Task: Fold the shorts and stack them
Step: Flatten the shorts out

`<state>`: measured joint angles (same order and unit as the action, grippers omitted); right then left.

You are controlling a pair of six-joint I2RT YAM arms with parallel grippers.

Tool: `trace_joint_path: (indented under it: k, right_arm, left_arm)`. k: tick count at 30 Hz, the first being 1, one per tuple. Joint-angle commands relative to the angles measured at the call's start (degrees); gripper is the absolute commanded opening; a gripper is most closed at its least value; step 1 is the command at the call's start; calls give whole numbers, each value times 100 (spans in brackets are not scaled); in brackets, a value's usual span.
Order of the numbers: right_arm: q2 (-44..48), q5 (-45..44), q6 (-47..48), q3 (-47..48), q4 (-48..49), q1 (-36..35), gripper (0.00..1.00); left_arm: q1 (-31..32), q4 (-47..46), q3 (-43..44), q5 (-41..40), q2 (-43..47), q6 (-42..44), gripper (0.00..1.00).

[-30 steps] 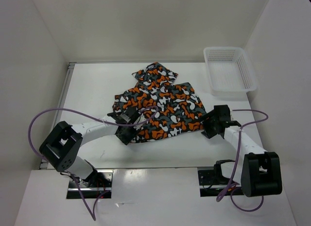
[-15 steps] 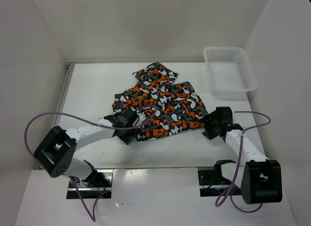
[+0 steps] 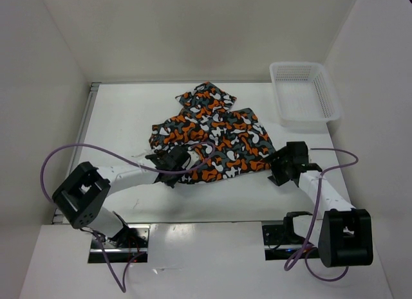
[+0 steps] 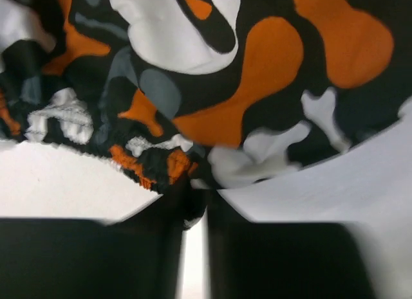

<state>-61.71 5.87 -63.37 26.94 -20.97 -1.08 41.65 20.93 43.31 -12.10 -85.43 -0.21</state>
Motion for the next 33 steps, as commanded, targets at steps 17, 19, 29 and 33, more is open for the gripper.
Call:
trace_joint_path:
  k: [17, 19, 29, 33]
  right_arm:
    - [-850, 47, 229, 56, 910, 574, 64]
    - [-947, -24, 291, 135, 911, 574, 56]
    - [-1781, -95, 343, 680, 1183, 522, 11]
    - [-1923, -95, 343, 760, 1183, 469, 7]
  left_arm:
    - [1, 983, 609, 129, 545, 21, 0]
    - [1, 983, 609, 129, 597, 21, 0]
    - [-192, 1264, 863, 129, 1396, 21, 0]
    - [-245, 1265, 977, 129, 1512, 21, 0]
